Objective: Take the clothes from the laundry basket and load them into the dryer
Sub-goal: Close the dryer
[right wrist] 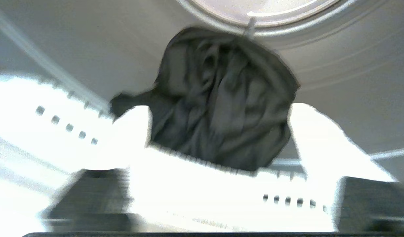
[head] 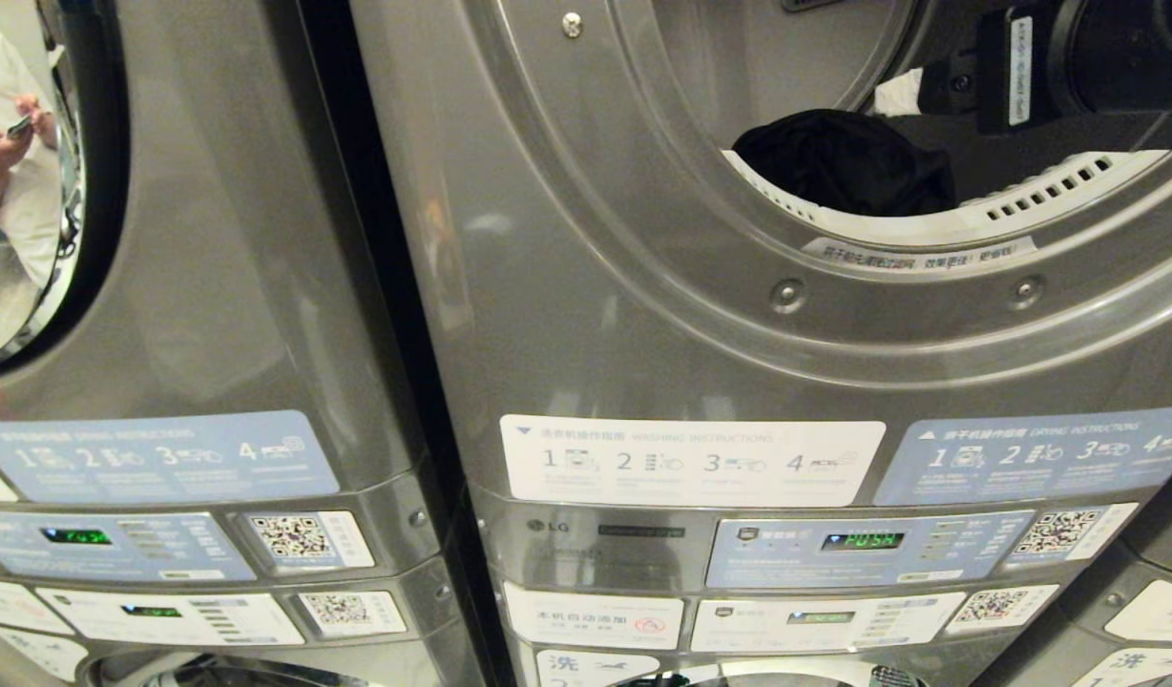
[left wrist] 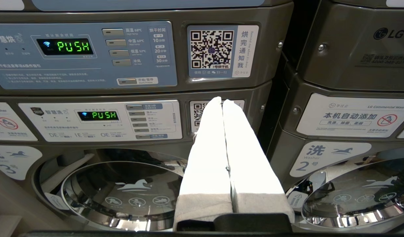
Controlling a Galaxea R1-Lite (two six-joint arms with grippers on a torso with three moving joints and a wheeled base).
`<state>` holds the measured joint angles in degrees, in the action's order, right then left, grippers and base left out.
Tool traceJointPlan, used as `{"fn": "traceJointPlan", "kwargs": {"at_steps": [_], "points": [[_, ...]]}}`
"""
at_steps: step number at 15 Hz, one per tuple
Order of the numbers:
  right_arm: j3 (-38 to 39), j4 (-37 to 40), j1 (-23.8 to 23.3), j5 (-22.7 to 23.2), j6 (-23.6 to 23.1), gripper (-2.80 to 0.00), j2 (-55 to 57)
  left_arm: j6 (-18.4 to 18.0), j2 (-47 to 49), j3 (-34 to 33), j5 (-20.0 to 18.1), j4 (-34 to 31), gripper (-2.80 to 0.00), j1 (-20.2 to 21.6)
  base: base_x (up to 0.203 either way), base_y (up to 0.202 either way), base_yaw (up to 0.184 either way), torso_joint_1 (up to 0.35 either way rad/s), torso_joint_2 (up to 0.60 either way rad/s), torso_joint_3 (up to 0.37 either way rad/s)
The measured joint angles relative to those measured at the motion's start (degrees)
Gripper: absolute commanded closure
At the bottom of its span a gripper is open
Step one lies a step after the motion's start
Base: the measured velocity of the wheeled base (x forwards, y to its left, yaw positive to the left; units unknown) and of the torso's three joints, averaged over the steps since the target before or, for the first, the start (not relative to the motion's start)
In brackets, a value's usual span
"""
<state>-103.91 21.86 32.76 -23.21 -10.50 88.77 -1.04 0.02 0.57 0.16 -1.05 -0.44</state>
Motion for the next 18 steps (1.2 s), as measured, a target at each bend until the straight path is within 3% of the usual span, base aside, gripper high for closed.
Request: {"fn": "traceJointPlan", "kwargs": {"at_steps": [4,7,9,12,15,18], "points": [[12.4,-0.2,2.0,0.1,1.1,0.00,-8.8,0.0,0.0,0.0,0.0,0.0,0.00,0.0,0.000,0.000,0.000,0.000,0.00,0.000],[22.4,-0.8,1.0,3.2,5.7,0.00,-15.1,0.0,0.0,0.0,0.0,0.0,0.00,0.0,0.000,0.000,0.000,0.000,0.00,0.000],[28.1,-1.0,-5.1,8.0,7.9,0.00,-19.0,0.0,0.0,0.0,0.0,0.0,0.00,0.0,0.000,0.000,0.000,0.000,0.00,0.000],[38.8,-1.3,-18.2,19.6,7.9,0.00,-24.7,0.0,0.0,0.0,0.0,0.0,0.00,0.0,0.000,0.000,0.000,0.000,0.00,0.000],[55.0,-5.2,-28.5,29.6,2.6,0.00,-33.3,0.0,0.0,0.0,0.0,0.0,0.00,0.0,0.000,0.000,0.000,0.000,0.00,0.000],[73.4,-10.5,-34.0,33.9,-2.8,0.00,-45.2,0.0,0.0,0.0,0.0,0.0,0.00,0.0,0.000,0.000,0.000,0.000,0.00,0.000]]}}
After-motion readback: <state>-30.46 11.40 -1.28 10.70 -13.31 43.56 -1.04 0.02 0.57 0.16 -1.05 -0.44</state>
